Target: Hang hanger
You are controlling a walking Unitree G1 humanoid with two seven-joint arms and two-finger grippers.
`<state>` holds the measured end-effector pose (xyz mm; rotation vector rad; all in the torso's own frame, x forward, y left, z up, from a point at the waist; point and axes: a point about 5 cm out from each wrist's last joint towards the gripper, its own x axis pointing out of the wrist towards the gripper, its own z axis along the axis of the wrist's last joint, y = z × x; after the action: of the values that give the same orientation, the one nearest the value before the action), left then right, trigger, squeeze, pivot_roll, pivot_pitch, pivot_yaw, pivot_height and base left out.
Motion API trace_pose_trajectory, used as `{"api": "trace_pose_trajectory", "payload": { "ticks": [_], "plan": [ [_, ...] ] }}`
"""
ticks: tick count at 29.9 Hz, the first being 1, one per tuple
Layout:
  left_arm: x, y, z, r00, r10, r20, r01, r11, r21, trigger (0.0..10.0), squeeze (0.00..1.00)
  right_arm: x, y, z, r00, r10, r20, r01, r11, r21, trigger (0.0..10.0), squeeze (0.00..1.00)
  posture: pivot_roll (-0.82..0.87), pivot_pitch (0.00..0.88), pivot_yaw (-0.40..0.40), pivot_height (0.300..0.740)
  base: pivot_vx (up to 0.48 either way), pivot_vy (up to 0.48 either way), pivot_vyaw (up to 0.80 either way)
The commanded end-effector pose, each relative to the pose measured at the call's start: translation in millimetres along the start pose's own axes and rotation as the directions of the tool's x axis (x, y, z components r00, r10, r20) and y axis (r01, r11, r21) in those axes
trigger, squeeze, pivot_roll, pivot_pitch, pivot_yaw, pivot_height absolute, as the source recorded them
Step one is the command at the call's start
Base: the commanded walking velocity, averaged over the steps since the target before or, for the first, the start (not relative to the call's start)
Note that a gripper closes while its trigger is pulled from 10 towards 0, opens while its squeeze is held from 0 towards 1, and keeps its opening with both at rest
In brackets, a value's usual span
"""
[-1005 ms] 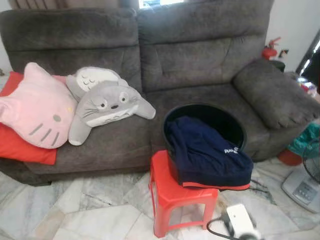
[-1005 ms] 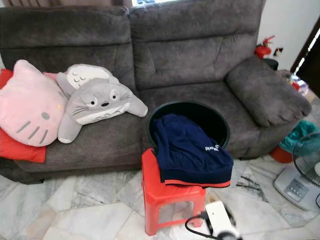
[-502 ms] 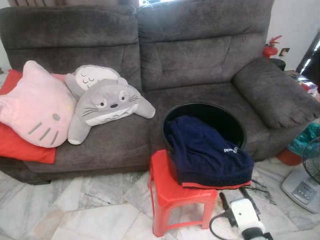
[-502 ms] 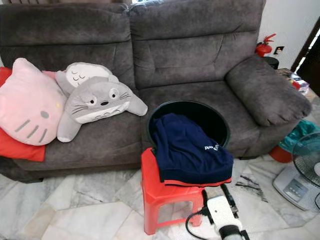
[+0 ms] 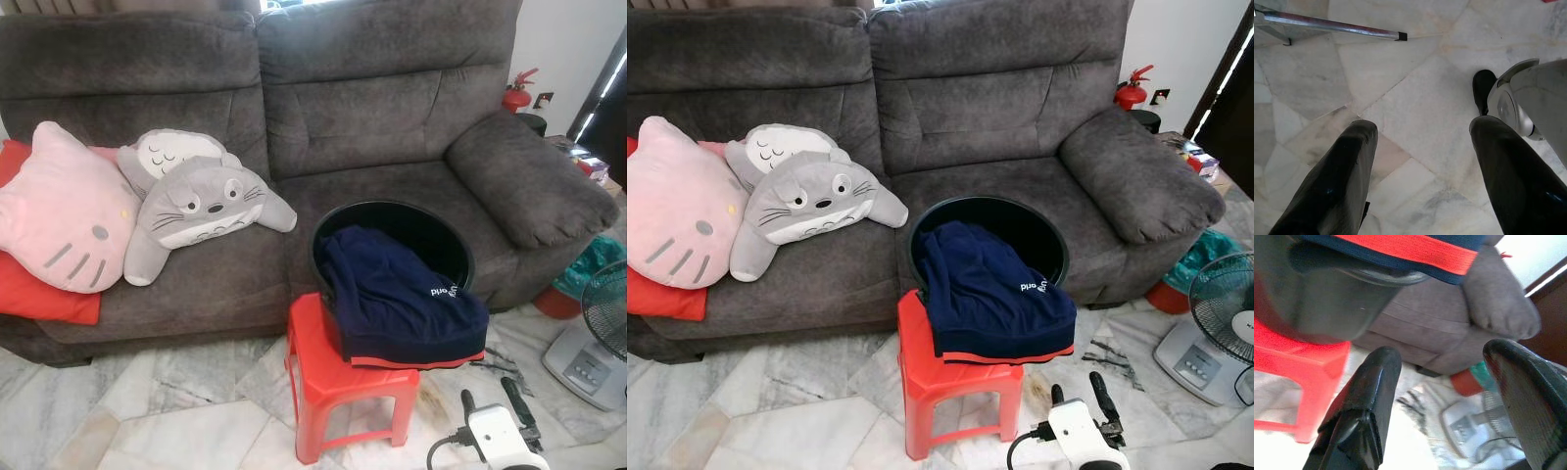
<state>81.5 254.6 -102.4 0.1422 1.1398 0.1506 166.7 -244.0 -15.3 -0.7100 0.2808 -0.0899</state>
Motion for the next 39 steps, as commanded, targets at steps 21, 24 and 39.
{"api": "trace_pose_trajectory", "payload": {
  "ticks": [21, 24, 39],
  "plan": [
    [-3.9, 4.1, -14.2, 0.999, 0.009, -0.034, -0.008, 1.0, 0.017, 10.0, 0.0, 28.3, -14.8, 26.2, 0.997, -0.044, 0.068, 0.045, 0.999, -0.018, 10.0, 0.0, -0.18, 0.0, 0.023, 0.74, 0.0, 0.0, 0.0],
    [-2.6, -1.7, -11.7, 1.0, 0.004, -0.03, -0.004, 1.0, 0.017, 10.0, 0.0, 29.3, -15.1, 27.7, 0.996, -0.044, 0.072, 0.046, 0.999, -0.019, 10.0, 0.0, -0.18, 0.0, 0.023, 0.74, 0.0, 0.0, 0.0],
    [3.1, -25.4, 3.9, 1.0, -0.015, -0.016, 0.015, 1.0, 0.011, 10.0, 0.0, 37.6, -18.3, 41.2, 0.991, -0.025, 0.129, 0.026, 1.0, -0.005, 10.0, 0.0, -0.18, 0.0, 0.013, 0.74, 0.0, 0.0, 0.0]
  ]
}}
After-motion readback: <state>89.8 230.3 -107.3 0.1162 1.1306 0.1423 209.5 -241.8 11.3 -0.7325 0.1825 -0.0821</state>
